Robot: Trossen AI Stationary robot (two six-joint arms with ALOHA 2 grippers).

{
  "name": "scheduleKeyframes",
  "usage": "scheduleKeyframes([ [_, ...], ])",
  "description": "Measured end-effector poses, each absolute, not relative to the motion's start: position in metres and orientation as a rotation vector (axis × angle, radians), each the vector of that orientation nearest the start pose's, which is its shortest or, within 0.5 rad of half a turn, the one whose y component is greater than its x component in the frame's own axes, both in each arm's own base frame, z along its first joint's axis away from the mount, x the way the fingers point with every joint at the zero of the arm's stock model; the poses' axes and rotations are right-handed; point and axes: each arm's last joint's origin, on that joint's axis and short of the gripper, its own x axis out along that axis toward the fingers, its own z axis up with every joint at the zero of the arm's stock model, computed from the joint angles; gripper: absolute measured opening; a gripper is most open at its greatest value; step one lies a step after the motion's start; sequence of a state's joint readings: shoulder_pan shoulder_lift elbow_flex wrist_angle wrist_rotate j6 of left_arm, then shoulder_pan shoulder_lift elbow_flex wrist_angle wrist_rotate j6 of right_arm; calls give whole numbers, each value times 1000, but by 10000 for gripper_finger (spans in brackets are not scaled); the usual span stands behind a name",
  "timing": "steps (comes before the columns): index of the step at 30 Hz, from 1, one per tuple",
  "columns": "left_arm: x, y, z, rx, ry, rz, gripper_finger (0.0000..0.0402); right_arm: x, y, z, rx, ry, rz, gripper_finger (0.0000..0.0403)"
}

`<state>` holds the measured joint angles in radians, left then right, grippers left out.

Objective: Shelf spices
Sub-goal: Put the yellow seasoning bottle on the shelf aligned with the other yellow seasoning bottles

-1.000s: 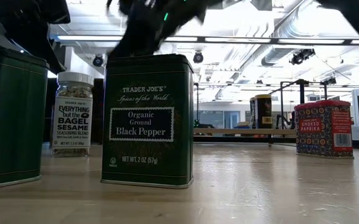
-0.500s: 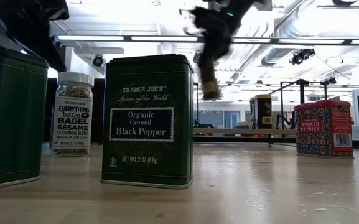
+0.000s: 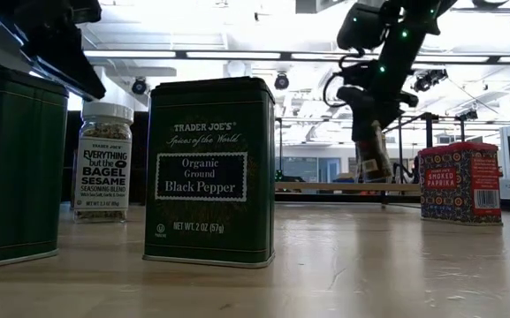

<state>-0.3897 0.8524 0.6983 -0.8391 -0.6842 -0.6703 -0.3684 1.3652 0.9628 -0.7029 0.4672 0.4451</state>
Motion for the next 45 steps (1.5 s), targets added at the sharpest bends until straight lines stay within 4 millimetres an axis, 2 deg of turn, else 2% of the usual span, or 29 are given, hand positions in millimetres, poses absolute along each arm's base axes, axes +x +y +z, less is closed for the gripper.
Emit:
scheduleKeyframes([
  [6,144,-39,249,-126,699,526,119,231,-108,233,292,950,-1040,214],
  [12,145,-40,250,-125,692,520,119,229,-108,231,260,961,-1088,246],
  [31,145,-40,250,-125,693,520,119,227,-110,233,170,968,-1148,254],
  [35,145,-40,250,-125,693,520,119,226,-110,244,170,921,-1157,254],
  [42,145,-40,250,-124,693,520,119,216,-106,278,170,817,-1147,254],
  [45,145,-40,250,-124,693,520,119,213,-100,290,159,823,-1026,254],
])
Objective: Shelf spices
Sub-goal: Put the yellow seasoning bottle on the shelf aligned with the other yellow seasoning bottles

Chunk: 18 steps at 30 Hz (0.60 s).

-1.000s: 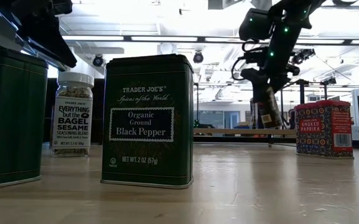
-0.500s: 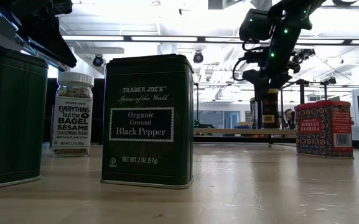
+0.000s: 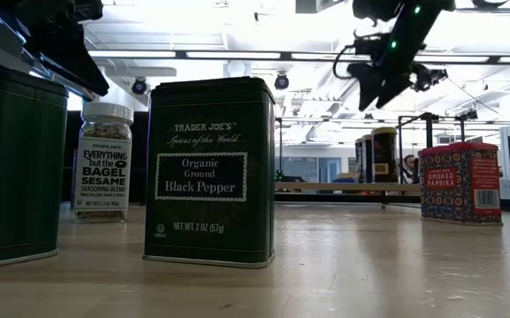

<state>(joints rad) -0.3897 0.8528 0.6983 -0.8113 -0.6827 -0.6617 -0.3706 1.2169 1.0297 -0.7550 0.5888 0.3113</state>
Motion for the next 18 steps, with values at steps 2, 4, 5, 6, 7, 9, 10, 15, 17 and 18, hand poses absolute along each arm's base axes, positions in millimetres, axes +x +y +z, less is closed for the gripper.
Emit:
scheduleKeyframes([
  [2,145,-40,250,-125,692,520,119,212,-95,297,211,823,-890,247],
  [4,145,-40,250,-124,692,521,119,213,-91,299,299,828,-725,229],
  [5,145,-40,250,-122,690,523,119,213,-90,298,344,838,-655,217],
  [6,145,-40,250,-121,688,526,119,214,-88,296,378,854,-607,204],
  [7,145,-40,250,-121,688,526,119,214,-88,293,398,877,-596,190],
  [9,145,-39,250,-120,686,528,119,215,-89,286,401,943,-631,161],
  [10,145,-39,250,-120,686,529,119,215,-91,282,383,971,-667,148],
  [15,145,-39,250,-120,685,529,119,224,-99,267,339,1034,-790,108],
  [17,145,-39,250,-120,686,529,119,225,-103,263,347,1039,-836,103],
  [18,145,-39,250,-119,686,529,119,225,-104,262,350,1044,-857,102],
])
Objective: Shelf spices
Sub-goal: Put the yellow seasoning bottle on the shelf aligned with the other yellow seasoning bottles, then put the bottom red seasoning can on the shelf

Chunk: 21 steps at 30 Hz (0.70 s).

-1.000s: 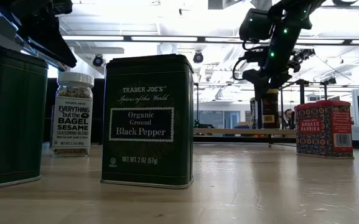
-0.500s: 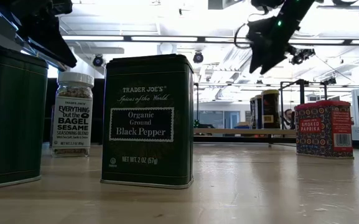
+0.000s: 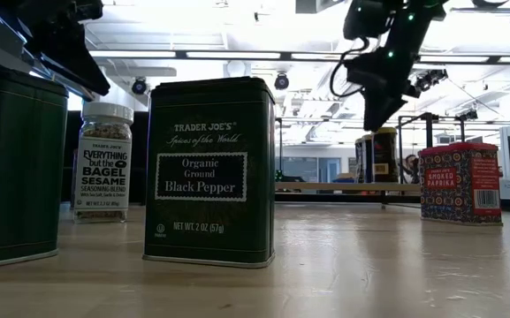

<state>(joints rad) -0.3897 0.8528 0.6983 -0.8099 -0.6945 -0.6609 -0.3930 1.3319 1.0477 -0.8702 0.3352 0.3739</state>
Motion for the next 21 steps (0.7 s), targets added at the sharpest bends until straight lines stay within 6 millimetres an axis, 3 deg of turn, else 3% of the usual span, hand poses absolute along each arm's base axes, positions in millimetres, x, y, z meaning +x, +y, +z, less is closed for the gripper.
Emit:
scheduleKeyframes([
  [8,145,-39,250,-120,686,528,119,224,-106,262,335,1028,-951,101],
  [15,145,-40,250,-125,693,518,119,234,-100,273,258,904,-873,101],
  [21,142,-48,244,-229,894,240,119,255,-82,290,132,712,-718,101],
])
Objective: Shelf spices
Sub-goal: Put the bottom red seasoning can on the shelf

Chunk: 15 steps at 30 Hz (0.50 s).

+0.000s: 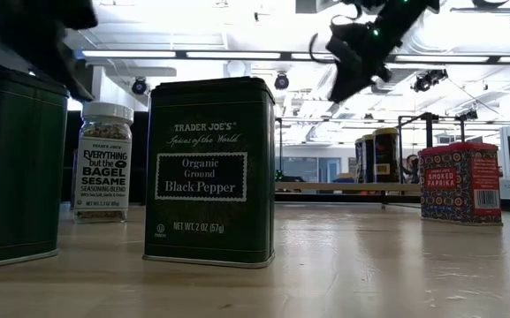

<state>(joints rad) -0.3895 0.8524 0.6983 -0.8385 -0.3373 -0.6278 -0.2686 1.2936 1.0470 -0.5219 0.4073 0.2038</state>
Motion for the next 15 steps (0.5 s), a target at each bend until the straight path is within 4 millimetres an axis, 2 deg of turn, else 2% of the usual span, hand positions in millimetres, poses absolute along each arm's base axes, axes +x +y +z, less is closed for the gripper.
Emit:
scheduleKeyframes([
  [3,138,-53,241,-354,1022,101,119,262,-76,294,90,660,-674,101],
  [6,132,-57,239,-466,1137,35,119,264,-72,296,82,644,-658,101],
  [10,120,-60,235,-488,1250,91,119,264,-71,294,81,646,-655,101],
  [13,117,-57,233,-407,1216,188,119,264,-70,284,106,656,-598,101],
  [15,118,-54,234,-347,1156,259,119,270,-68,273,111,637,-472,102],
])
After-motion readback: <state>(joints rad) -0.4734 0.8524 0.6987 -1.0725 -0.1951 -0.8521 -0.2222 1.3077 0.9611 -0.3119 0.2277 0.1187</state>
